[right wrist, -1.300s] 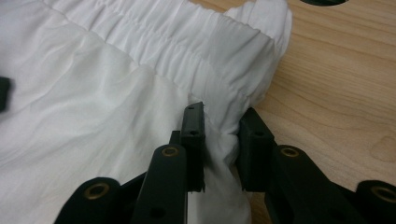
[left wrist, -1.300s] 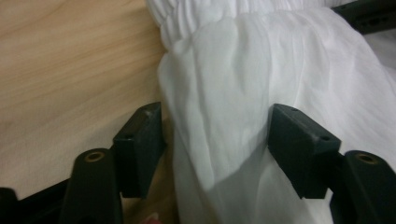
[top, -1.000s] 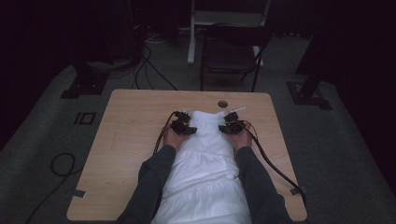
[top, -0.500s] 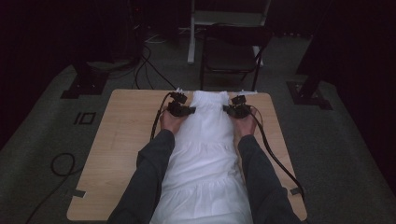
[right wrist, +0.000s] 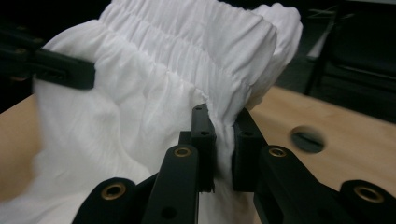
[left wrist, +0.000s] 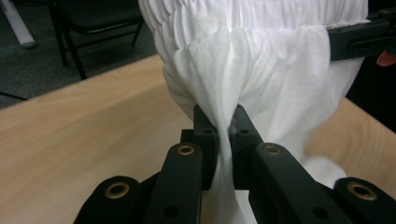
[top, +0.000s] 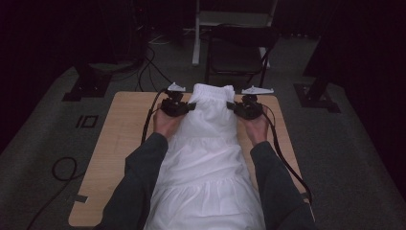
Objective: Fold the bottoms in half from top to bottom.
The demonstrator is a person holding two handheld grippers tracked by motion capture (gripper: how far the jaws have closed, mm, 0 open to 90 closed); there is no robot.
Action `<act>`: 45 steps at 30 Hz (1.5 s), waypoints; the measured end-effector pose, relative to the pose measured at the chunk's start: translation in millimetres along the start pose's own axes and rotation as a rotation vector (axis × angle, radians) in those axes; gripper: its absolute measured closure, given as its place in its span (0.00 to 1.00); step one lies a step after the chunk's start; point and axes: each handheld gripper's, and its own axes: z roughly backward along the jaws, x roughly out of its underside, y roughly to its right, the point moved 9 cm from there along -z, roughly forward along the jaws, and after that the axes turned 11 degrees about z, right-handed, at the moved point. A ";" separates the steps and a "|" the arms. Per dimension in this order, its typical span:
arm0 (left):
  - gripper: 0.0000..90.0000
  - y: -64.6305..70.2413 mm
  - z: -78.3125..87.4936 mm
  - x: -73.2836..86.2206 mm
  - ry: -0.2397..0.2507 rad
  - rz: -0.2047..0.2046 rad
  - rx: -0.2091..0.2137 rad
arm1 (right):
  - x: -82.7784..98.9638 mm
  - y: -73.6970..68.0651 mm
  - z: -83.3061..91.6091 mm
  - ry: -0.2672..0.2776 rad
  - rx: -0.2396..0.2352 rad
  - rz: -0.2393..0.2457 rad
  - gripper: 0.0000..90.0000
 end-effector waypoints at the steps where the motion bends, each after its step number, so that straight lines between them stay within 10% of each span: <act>1: 0.94 1.2 4.3 8.6 -0.011 -0.011 0.002 | 3.9 -6.2 3.0 -0.003 -0.015 0.007 0.91; 13: 0.93 30.5 47.3 128.0 -0.129 -0.043 0.048 | 80.7 -90.7 32.6 -0.108 -0.189 0.096 0.91; 18: 0.92 32.9 43.2 192.4 -0.255 -0.034 0.028 | 127.2 -118.5 32.2 -0.202 -0.246 0.125 0.91; 22: 0.92 27.4 32.3 214.9 -0.312 -0.061 -0.025 | 159.5 -129.9 21.3 -0.288 -0.254 0.144 0.91; 30: 0.91 10.2 5.7 202.5 -0.309 -0.091 -0.051 | 174.0 -115.8 -5.2 -0.365 -0.208 0.124 0.90; 45: 0.91 -36.0 -59.9 133.1 -0.279 -0.116 -0.111 | 145.1 -41.7 -60.4 -0.374 -0.058 0.034 0.90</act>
